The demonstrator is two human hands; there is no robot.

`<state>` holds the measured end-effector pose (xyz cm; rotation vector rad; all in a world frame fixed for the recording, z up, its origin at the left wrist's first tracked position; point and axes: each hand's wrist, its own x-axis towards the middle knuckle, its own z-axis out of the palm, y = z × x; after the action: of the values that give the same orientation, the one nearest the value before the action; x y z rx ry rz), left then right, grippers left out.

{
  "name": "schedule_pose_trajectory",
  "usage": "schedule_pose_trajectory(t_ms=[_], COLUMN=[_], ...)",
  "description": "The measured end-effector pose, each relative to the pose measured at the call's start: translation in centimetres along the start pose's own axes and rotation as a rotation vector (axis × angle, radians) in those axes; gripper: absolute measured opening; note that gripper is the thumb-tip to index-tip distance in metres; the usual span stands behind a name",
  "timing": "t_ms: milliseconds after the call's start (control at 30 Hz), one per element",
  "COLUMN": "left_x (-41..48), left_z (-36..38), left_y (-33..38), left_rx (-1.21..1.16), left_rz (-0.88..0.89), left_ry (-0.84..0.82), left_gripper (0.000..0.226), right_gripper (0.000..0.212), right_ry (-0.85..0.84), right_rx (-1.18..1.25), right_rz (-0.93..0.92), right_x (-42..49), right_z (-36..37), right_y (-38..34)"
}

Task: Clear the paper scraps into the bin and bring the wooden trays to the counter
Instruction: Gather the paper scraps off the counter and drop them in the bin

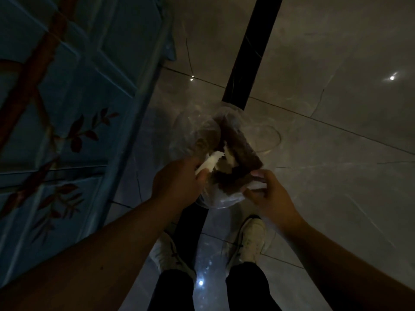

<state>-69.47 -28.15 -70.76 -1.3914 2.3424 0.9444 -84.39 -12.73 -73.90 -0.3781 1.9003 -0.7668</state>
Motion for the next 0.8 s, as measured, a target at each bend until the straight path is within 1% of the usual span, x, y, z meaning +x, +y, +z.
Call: schedule_pose_trajectory(t_ms=[100,167,233,300,367,433,533,600,667,733,800], left_x=[0.6,0.8,0.6,0.1,-0.9,-2.1,-3.5,-4.4,-5.7,-7.1,-8.6], left_z=[0.4,0.8,0.9,0.7,-0.1,-1.4,-4.7,-7.7,-11.3,-15.4,-19.6], left_y=[0.6,0.9,1.2,1.5,2.2,2.9,4.4,5.9,7.9,10.3,12.9], left_rx=[-0.039,-0.081,-0.063,-0.024,-0.021,-0.016,0.008,0.092,0.194,0.255,0.303], left_rz=[-0.031,-0.030,-0.012,0.023,0.082,0.149,0.235,0.309,0.391,0.419,0.426], left_ry=[-0.057,-0.150,-0.217,-0.232,-0.203,-0.132,-0.017,0.035,0.128,0.148,0.163], left_gripper=[0.027,0.040,0.053,0.055,0.055,0.055,0.059,0.057,0.055,0.061,0.062], right_gripper=[0.040,0.040,0.040,0.041,0.044,0.052,0.063,0.069,0.071,0.072,0.074], right_ry=[-0.013,-0.009,-0.009,-0.022,-0.034,-0.044,-0.064,-0.057,-0.028,0.003,0.037], right_rx=[0.021,0.021,-0.007,-0.049,-0.101,-0.175,-0.355,-0.484,-0.585,-0.669,-0.764], right_rz=[0.004,-0.006,-0.032,-0.073,-0.106,-0.144,-0.276,-0.390,-0.485,-0.562,-0.614], right_x=[-0.3,-0.5,-0.8,-1.1,-1.7,-2.5,-4.3,-5.8,-7.4,-9.2,-11.4], right_z=[-0.8,-1.1,-1.4,-1.6,-2.0,-2.5,-3.9,-5.3,-7.0,-8.9,-11.1], right_y=[-0.3,-0.5,-0.8,-1.1,-1.5,-2.4,-5.0,-7.9,-11.7,-15.8,-20.0])
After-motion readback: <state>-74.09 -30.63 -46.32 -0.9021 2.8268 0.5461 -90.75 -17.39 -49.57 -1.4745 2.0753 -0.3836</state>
